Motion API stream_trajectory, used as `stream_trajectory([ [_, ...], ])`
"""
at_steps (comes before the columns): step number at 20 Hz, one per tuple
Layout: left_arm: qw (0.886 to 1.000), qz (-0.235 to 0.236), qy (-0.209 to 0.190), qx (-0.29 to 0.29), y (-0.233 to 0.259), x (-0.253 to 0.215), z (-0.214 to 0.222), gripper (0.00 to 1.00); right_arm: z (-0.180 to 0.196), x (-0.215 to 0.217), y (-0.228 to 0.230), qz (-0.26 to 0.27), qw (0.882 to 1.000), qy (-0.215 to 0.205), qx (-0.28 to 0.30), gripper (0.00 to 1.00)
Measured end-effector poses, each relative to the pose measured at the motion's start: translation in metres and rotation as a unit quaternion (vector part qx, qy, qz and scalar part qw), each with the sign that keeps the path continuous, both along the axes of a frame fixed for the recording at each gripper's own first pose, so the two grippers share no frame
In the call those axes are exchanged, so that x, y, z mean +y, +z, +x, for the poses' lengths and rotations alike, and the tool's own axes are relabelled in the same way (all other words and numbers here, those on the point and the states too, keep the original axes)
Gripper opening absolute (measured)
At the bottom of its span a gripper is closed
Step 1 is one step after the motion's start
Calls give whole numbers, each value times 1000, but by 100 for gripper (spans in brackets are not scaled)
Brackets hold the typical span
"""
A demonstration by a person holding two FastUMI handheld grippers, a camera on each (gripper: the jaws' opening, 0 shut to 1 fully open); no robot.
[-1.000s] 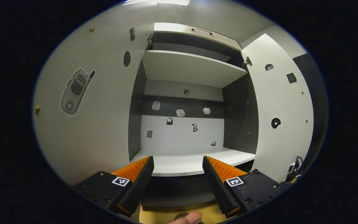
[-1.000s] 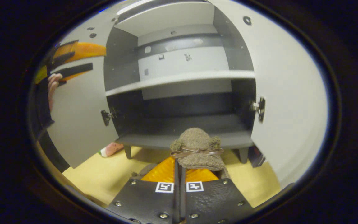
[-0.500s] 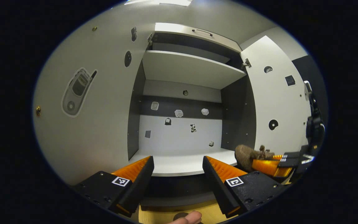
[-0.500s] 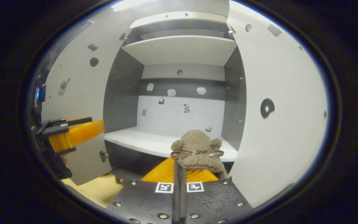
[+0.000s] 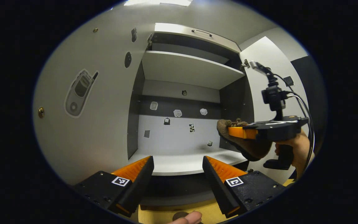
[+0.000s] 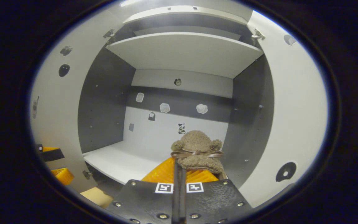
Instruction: Grab one shoe with the right hand and put it into the shoe cabinet, grab the other shoe with the left hand and put it into the shoe cabinet; then close the right door with the right hand and the left door with the left hand.
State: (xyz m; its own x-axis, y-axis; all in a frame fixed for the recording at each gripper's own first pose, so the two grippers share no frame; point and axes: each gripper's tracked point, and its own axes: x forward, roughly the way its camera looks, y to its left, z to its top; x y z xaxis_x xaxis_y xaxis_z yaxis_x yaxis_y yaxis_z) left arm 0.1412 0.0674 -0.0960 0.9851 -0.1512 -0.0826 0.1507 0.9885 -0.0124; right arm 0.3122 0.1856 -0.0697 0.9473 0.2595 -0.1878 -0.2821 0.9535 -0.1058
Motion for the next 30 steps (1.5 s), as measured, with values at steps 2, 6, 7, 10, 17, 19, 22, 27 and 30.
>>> stream_trajectory([
  [2,1000,-2,0,1,-1,-2,-1,96,25,14,-7,5,1000,8,17,1],
  [6,1000,1,-9,4,-3,-6,-1,96,70,18,-49,-18,997,-15,76,1],
  [7,1000,2,-5,3,-2,-4,0,96,83,18,-63,-24,996,-22,89,1],
  [10,1000,4,-1,-3,0,-1,1,96,99,12,-92,-35,992,-36,116,1],
  [17,1000,1,12,9,-7,0,5,96,93,25,-102,-41,992,-14,116,45],
  [19,1000,-3,15,11,-8,-2,4,96,85,26,-100,-56,993,-19,99,81],
  [22,1000,-4,20,9,-6,-3,1,96,58,26,-85,-57,996,-21,72,99],
  [27,1000,3,25,-7,6,-4,-11,96,14,18,-22,-9,999,-27,-14,99],
  [30,999,5,36,-22,17,0,-21,96,-29,7,0,28,999,-16,-34,99],
])
